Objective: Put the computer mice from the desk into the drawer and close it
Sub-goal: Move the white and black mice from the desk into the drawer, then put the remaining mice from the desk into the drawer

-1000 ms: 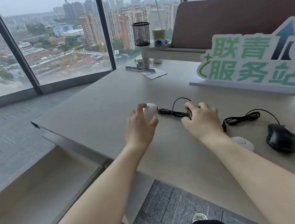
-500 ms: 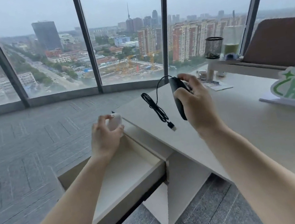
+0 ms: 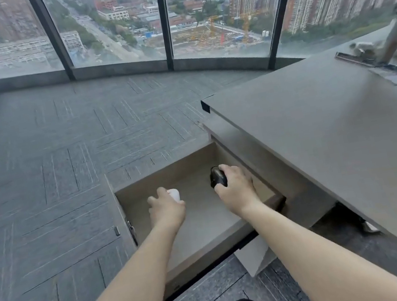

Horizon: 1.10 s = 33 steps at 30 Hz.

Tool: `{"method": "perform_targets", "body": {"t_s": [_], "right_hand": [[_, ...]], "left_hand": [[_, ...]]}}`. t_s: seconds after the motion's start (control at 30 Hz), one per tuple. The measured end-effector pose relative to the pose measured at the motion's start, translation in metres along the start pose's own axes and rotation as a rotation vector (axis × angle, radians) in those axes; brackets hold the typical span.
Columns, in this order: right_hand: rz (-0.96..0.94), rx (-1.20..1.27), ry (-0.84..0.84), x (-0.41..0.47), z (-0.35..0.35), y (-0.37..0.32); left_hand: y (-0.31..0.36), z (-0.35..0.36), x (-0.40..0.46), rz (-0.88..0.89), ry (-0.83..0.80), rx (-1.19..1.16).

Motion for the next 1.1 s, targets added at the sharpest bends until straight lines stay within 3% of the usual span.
{"method": "perform_targets", "body": {"t_s": [0.2, 0.37, 0.5, 0.73, 0.93, 1.1], "right_hand": [[0.057, -0.544, -0.287, 0.036, 0.051, 0.017], [0.085, -0.581, -0.372, 0.035, 0.059, 0.029], [0.003, -0.416, -0.131, 0.017, 0.015, 0.018], [-0.093, -0.137, 0.367, -0.077, -0.136, 0.017], [0.125, -0.135, 0.685, -0.184, -0.253, 0.111], [0.368, -0.229, 0.831, -0.276, -0.304, 0.224]], "left_hand": [[-0.015, 0.027, 0.02, 0.0, -0.018, 0.111], [-0.012, 0.033, 0.021, -0.013, -0.017, 0.023], [0.011, 0.015, 0.007, 0.091, 0.015, -0.154], [0.137, 0.011, -0.096, 0.526, -0.08, -0.343], [0.216, 0.083, -0.24, 0.749, -0.413, -0.404], [0.245, 0.164, -0.363, 0.907, -0.673, -0.301]]}}
Point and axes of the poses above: each hand's wrist, its own x-axis towards the middle knuckle, its own z-axis out of the palm, y = z × x, the point moved 5 cm from there along x, towards the middle knuckle, and after that the axes turned 14 degrees about -x, right-handed, at the moved point
